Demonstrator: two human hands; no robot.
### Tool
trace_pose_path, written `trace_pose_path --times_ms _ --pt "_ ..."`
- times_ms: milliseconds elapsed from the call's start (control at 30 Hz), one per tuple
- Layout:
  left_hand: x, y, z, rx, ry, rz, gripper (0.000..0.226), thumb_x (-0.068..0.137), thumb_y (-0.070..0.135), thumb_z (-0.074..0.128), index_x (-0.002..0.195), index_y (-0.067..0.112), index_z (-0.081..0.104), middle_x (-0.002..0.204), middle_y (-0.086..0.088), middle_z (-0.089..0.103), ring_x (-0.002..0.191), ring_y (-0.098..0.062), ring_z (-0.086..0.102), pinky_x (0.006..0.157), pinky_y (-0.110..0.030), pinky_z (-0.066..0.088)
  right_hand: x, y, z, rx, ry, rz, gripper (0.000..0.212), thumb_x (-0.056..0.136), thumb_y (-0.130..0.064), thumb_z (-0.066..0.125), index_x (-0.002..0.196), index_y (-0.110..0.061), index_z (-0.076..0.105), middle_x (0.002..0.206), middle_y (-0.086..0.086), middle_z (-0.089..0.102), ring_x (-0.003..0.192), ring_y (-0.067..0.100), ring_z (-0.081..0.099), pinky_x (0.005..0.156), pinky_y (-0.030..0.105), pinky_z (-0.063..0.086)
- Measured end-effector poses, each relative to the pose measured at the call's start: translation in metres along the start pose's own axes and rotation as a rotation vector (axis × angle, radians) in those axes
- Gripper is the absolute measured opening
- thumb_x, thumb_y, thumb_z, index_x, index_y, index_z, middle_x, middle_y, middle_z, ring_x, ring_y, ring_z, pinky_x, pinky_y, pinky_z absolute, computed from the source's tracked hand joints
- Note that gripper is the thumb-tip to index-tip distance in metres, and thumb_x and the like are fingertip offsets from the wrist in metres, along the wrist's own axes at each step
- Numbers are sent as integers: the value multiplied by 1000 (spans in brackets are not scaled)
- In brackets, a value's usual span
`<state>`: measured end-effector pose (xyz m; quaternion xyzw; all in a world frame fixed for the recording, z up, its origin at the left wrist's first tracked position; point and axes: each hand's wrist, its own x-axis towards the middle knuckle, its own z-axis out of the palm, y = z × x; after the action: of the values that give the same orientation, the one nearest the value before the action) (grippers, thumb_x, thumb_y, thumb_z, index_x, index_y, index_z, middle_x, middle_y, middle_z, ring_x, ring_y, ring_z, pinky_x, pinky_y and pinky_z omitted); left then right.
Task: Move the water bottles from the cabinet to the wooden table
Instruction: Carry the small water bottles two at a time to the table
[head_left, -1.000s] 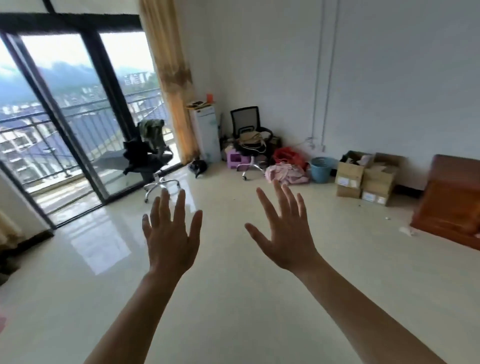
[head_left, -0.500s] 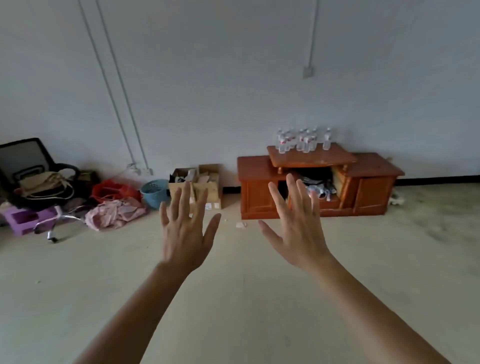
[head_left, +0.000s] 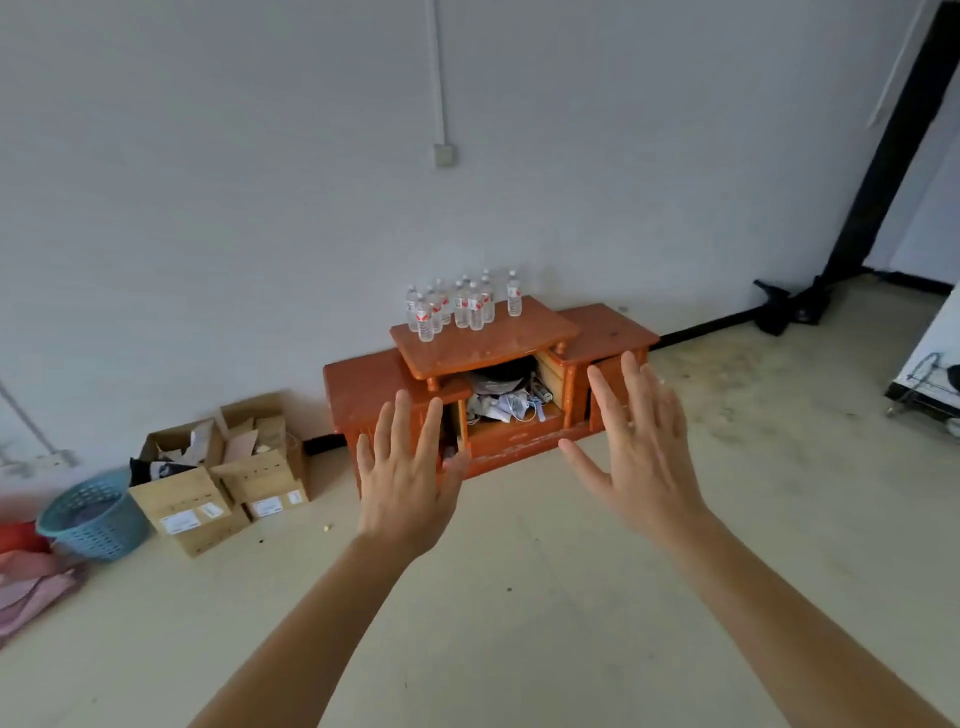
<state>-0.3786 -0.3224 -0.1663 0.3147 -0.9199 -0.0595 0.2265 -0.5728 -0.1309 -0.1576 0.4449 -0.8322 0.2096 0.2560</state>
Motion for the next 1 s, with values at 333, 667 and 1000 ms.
trace_pose_path --times_ms 333,667,1000 --pt "232 -6 144 21 -52 2 74 96 73 5 158 34 0 168 -5 -5 154 -27 -5 122 -58 9 157 124 174 117 -59 204 88 95 -73 37 162 -30 0 169 15 1 154 39 11 121 62 19" --pt "450 -8 214 -22 -10 -73 74 96 75 11 157 38 -8 168 -1 -10 154 -24 -8 123 -55 6 363 210 311 264 -168 201 95 91 -79 38 161 -35 -10 170 10 -4 156 36 6 121 55 13" --pt "638 -53 344 -74 -37 -137 75 96 74 15 157 38 -12 167 1 -14 154 -23 -9 124 -53 7 519 279 481 293 -242 122 99 92 -74 44 158 -36 -19 169 9 -13 156 34 2 122 52 10"
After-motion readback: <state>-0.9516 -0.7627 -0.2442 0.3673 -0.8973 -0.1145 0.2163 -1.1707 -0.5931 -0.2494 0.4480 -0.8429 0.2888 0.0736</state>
